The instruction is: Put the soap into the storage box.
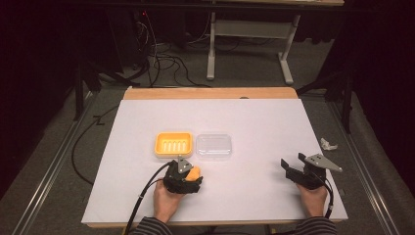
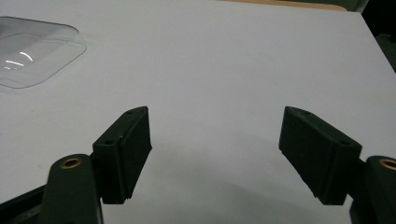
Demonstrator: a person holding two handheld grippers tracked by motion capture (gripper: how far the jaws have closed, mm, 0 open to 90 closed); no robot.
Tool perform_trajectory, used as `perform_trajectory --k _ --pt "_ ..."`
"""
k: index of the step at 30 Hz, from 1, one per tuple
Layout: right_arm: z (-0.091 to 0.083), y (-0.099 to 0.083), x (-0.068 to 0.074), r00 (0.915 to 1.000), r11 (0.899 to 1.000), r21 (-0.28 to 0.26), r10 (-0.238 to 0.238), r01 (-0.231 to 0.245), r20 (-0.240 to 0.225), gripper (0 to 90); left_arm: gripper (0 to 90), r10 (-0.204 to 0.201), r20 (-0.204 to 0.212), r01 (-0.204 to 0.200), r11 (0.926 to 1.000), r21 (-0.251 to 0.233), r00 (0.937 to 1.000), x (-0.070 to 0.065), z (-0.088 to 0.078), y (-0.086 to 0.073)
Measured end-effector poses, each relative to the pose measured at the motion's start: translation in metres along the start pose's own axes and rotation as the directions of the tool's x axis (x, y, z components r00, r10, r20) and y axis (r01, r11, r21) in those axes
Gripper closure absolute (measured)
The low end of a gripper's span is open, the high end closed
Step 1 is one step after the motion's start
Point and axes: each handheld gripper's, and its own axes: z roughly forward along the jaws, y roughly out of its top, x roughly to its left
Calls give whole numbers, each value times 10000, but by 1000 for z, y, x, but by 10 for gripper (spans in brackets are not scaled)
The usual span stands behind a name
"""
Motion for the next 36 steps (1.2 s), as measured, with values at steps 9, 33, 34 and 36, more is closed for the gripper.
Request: perform_trajectory --k 9,33,34,36 --pt "1 0 0 9999 9999 -16 -104 104 6 256 274 -21 118 22 10000 -14 9999 1 0 0" --pt "0 0 1 10000 10000 15 -63 63 11 256 275 -253 300 263 9991 -333 9992 14 -25 4" --pt "0 0 1 10000 10000 20 -78 78 11 256 275 -253 300 263 9991 -333 9992 14 -25 4" --pt "0 0 1 9999 9999 37 -126 126 -9 256 275 -294 277 304 9988 -392 9992 16 -29 3"
